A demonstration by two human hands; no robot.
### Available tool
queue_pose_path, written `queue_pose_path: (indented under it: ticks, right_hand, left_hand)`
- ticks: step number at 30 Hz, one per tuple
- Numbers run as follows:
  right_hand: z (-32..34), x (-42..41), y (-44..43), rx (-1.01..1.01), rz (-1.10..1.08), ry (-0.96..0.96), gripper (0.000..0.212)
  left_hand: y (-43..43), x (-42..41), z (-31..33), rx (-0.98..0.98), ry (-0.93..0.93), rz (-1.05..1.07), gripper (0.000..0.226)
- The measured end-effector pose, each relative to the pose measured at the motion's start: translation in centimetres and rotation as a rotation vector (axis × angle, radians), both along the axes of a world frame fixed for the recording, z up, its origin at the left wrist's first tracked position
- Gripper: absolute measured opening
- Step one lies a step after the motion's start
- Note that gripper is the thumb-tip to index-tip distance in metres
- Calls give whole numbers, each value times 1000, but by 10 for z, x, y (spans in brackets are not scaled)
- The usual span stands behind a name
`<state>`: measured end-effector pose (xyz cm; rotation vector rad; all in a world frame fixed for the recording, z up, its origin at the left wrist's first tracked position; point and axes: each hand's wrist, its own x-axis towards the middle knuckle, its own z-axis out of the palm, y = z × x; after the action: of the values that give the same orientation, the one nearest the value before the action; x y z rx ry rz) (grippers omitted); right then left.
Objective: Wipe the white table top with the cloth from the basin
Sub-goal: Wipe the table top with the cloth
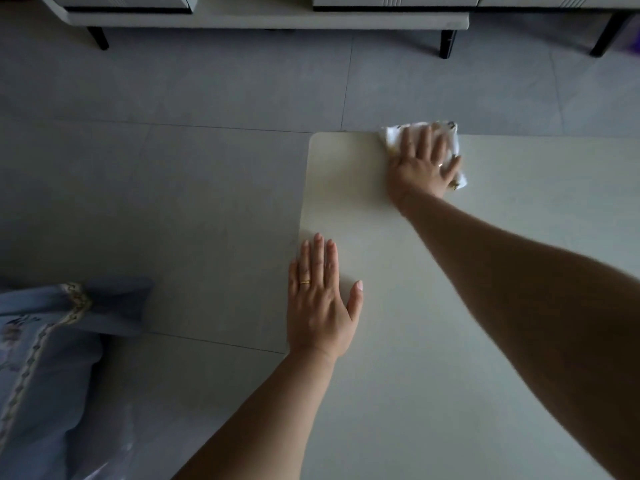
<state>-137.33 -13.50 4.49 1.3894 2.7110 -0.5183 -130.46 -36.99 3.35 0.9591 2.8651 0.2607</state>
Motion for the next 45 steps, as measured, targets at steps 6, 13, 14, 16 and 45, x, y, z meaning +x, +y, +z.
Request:
queue_pose_path:
  ticks: [6,13,14,16,45]
  right_hand:
    - [1,32,-18,61,478,35,49]
    - [-1,105,54,11,-55,11,50]
    - [1,100,44,-1,-96,8,51]
    - [1,86,8,-10,-28,16,54]
    - [-4,185,-103,66,352,22,59]
  left_hand:
    - [0,0,2,-2,7,-2,72]
    - [1,0,2,-16,21,0,73]
    - [1,0,2,-14,24,-1,73]
    - [2,0,1,-13,33,-5,73]
    - [-28,95,3,-27,-14,-89,69]
